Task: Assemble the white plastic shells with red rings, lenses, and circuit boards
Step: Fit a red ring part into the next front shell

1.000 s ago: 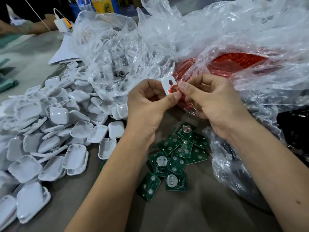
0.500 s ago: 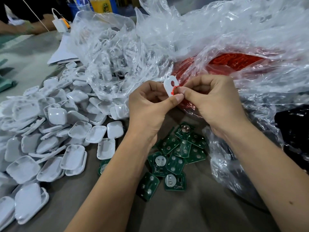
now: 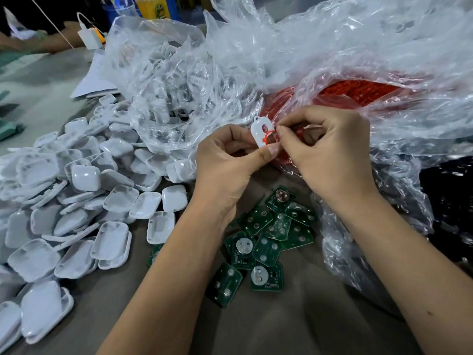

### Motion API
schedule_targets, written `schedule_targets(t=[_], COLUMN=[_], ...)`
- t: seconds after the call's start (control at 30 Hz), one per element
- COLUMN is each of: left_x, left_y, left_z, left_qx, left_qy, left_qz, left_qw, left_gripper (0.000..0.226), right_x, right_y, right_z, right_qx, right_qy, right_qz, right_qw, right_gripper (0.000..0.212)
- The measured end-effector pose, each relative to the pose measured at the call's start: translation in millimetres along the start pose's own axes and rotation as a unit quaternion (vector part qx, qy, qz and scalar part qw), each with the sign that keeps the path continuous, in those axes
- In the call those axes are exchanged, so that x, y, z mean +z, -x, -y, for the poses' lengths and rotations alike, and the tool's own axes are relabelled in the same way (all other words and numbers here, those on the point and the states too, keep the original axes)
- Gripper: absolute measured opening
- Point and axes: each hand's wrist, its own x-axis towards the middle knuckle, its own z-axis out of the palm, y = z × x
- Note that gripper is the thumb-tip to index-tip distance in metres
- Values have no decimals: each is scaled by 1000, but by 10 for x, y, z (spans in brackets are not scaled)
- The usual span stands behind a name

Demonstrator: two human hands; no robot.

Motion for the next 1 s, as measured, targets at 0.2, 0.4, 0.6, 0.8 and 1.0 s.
schedule_targets(t=[0.2, 0.4, 0.6, 0.8, 1.0], left_x=[-44, -31, -26, -18, -27], left_y=[-16, -2, -10, -30, -38], left_z=[-23, -21, -58, -63, -50], left_qx=[-10, -46, -87, -132, -139], left_qy=[-24, -3, 54, 101, 87], left_qz=[-9, 4, -2, 0, -10], left_qw=[1000, 999, 995, 986, 986], left_gripper=[22, 21, 21, 8, 9], right_x=[-16, -2, -23, -22, -15], right_y=[-5, -22, -55, -36, -12], right_z=[-10, -21, -33, -14, 8], right_qx=[24, 20, 31, 25, -51], right_qy=[-60, -3, -17, -16, 52], right_qz=[77, 78, 37, 77, 109], right_qw=[995, 997, 999, 997, 991], right_gripper=[13, 5, 3, 5, 5])
